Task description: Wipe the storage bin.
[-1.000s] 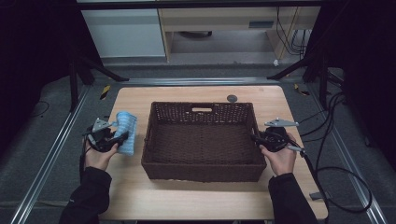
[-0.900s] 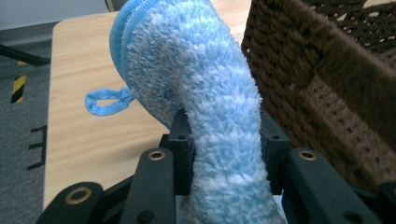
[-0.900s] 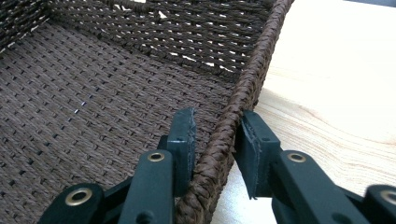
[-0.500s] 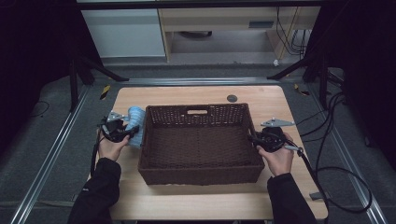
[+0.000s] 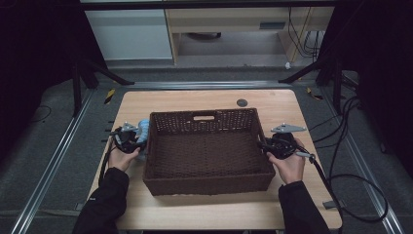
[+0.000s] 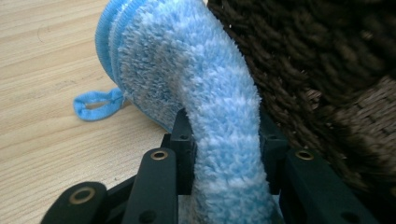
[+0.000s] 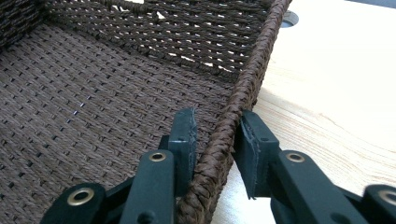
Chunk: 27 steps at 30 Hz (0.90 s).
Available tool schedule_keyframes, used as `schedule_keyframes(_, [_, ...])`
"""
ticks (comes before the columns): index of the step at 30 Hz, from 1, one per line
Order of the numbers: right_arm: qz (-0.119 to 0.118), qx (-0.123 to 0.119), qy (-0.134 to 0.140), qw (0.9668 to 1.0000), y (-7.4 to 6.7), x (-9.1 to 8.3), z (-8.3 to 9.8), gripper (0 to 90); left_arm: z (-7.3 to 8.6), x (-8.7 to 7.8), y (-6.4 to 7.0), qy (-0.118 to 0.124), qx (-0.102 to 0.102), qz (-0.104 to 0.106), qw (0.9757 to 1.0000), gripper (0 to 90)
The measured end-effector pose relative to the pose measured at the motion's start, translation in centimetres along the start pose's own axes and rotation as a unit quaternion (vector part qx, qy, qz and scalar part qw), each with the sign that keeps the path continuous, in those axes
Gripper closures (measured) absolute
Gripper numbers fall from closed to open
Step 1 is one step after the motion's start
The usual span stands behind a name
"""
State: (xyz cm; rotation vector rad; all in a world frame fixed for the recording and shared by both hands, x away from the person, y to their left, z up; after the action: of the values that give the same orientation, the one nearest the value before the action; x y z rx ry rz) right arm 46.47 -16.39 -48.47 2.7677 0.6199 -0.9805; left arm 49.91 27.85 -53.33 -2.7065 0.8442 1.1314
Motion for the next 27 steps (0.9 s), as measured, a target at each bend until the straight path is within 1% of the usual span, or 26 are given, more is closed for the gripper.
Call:
schedule_keyframes(1, [-0.001,0.000,0.001,1.0000,0.0,0.0,0.0,69.2,-0.2,-0.3,0.1,0.004,0.000,0.002,1.0000,66.9])
schedule_keyframes(3, [-0.001,0.001,0.001,1.0000,0.0,0.0,0.0,69.2,-1.0,-0.9,0.4,0.022,0.002,0.006,0.9997,67.2])
schedule_keyframes(4, [-0.001,0.000,0.000,1.0000,0.0,0.0,0.0,69.2,-2.0,-1.7,0.6,0.039,0.010,0.003,0.9992,67.3])
schedule_keyframes(5, [-0.001,0.000,0.000,1.0000,0.0,0.0,0.0,69.2,-2.0,-1.7,0.6,0.039,0.010,0.003,0.9992,67.3])
schedule_keyframes(7, [-0.001,0.001,0.000,1.0000,0.0,0.0,0.0,69.2,-2.9,-2.6,0.9,0.055,0.021,-0.002,0.9983,67.3])
schedule_keyframes(9, [-0.001,0.000,0.001,1.0000,0.0,0.0,0.0,69.1,-3.5,-3.3,1.1,0.067,0.027,-0.003,0.9974,67.3])
schedule_keyframes(11, [-0.001,0.001,0.001,1.0000,0.0,0.0,0.0,69.1,-3.7,-3.7,1.2,0.070,0.030,-0.003,0.9971,67.3])
schedule_keyframes(14, [-0.001,0.002,0.001,1.0000,0.0,0.0,0.0,69.2,-3.2,-3.3,1.3,0.062,0.030,-0.002,0.9976,67.5])
schedule_keyframes(16, [-0.001,0.002,0.001,1.0000,0.0,0.0,0.0,69.2,-2.5,-2.8,1.2,0.050,0.029,-0.003,0.9984,67.5])
schedule_keyframes(19, [0.000,0.002,0.002,1.0000,0.0,0.0,0.0,69.3,-0.8,-2.0,1.3,0.025,0.025,0.004,0.9994,67.6])
schedule_keyframes(23, [0.000,0.003,0.002,1.0000,0.0,0.0,0.0,69.4,1.6,-1.0,1.8,-0.007,0.024,0.011,0.9996,67.6])
schedule_keyframes(25, [0.000,0.003,0.002,1.0000,0.0,0.0,0.0,69.4,2.0,-0.7,1.9,-0.009,0.025,0.012,0.9996,67.7])
schedule_keyframes(27, [0.001,0.003,0.002,1.0000,0.0,0.0,0.0,69.4,1.7,-0.9,1.8,-0.007,0.022,0.014,0.9996,67.7])
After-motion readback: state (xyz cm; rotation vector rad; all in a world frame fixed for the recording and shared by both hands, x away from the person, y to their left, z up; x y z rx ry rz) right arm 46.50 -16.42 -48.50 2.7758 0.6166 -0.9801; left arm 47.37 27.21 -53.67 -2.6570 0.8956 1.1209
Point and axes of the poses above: each handheld gripper's, and its own axes: x roughly forward along the jaws, z roughly out of its underside, y roughly to its right, the point moved 9 cm from there along x, roughly forward along the jaws, and after that the axes turned 7 degrees about z, right-handed, at the moved point
